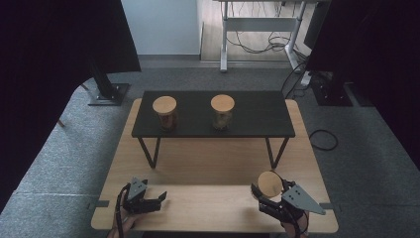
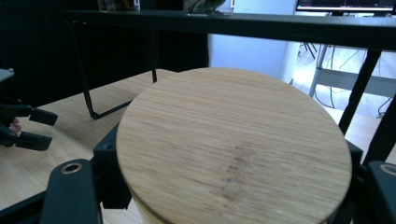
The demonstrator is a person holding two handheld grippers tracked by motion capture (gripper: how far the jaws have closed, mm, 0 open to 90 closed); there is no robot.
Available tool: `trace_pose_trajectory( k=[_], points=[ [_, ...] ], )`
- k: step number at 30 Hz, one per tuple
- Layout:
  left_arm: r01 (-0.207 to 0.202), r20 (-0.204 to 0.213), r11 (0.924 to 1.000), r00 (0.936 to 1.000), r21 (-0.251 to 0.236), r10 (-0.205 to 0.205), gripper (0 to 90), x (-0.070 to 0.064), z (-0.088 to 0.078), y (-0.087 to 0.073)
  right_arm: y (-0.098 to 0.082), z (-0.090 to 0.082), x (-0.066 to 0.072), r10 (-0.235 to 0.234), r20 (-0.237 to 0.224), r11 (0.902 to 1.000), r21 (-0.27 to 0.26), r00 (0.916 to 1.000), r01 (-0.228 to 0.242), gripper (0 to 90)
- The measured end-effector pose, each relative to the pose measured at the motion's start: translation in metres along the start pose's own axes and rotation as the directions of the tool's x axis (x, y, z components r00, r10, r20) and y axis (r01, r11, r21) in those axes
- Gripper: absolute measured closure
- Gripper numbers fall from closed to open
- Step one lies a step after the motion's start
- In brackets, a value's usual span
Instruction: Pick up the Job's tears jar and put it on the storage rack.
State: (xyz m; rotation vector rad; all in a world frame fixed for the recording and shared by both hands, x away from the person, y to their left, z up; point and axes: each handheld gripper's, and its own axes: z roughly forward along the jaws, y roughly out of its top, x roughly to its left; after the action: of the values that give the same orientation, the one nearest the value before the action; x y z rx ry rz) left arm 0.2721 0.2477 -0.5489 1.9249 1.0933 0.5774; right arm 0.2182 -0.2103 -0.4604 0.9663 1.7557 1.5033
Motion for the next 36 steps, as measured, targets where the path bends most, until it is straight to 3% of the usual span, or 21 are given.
trace_pose_trajectory(
  k=[30,36],
  points=[
    [0.003,-0.004,1.0,1.0,0.001,-0.003,8.5,0.0,0.0,0.0,0.033,-0.002,-0.004,-0.029,-0.027,0.9985,-0.048,0.9992,0.028,24.4],
    [0.006,-0.009,1.0,0.9999,-0.002,-0.006,8.5,0.0,0.0,0.0,0.041,-0.003,-0.003,-0.052,-0.028,0.9974,-0.051,0.9983,0.05,24.5]
  ],
)
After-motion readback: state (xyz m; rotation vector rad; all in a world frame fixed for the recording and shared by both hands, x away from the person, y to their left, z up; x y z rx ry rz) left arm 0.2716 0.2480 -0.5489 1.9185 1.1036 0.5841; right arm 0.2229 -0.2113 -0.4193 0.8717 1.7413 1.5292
